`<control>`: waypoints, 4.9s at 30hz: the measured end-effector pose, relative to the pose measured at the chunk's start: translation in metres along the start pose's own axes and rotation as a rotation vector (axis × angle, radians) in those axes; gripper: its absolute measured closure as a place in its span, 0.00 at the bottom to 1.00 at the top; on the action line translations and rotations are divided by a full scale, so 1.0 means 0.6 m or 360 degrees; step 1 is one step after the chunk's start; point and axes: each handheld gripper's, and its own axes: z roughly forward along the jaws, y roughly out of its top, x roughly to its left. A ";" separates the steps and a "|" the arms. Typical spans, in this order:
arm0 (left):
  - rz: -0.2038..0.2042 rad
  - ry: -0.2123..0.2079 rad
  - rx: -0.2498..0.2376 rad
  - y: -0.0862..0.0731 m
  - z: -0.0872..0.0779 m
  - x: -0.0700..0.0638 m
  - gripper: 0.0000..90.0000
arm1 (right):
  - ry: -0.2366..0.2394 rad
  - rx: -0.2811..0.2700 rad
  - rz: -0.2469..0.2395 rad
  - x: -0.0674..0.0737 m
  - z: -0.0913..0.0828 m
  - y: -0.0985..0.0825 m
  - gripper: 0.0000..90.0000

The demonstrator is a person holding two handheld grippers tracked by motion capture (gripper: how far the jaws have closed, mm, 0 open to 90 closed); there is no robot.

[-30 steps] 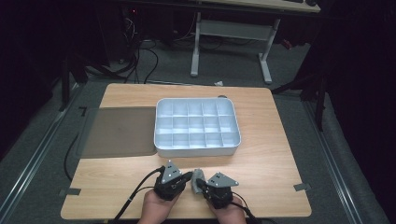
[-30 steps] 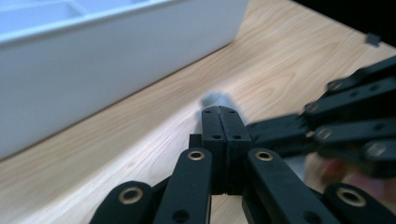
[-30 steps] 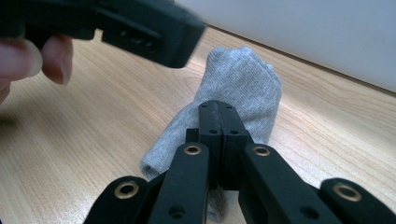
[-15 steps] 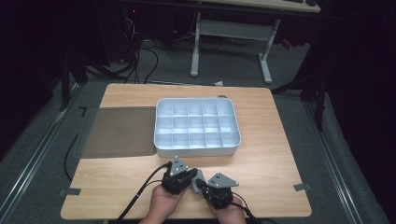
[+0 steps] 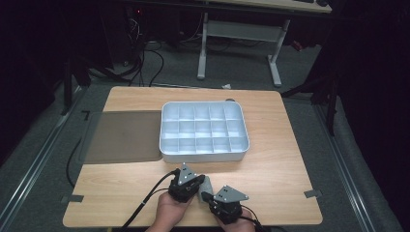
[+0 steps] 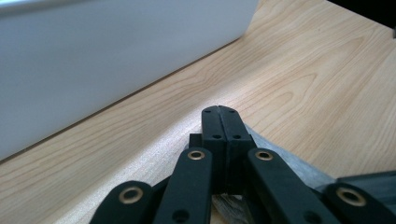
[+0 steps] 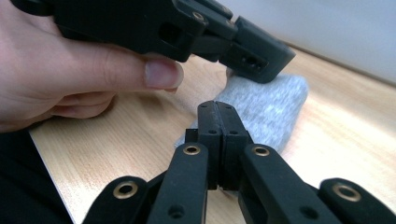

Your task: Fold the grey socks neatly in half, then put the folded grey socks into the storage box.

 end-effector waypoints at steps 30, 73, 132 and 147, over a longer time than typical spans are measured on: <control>-0.0025 -0.0053 0.0020 -0.015 -0.034 0.028 0.93 | 0.0170 0.0517 0.0246 -0.055 0.024 0.062 0.61; -0.0049 0.0032 -0.0014 -0.027 -0.088 0.075 0.70 | 0.0280 0.0892 0.0006 -0.062 0.059 0.132 0.79; -0.0145 0.0288 -0.0091 -0.075 -0.167 0.164 0.40 | -0.0171 0.0753 0.0115 -0.230 -0.109 0.223 0.80; -0.0176 0.0270 -0.0072 -0.080 -0.167 0.168 0.40 | -0.0258 0.0960 0.0107 -0.276 -0.040 0.278 0.80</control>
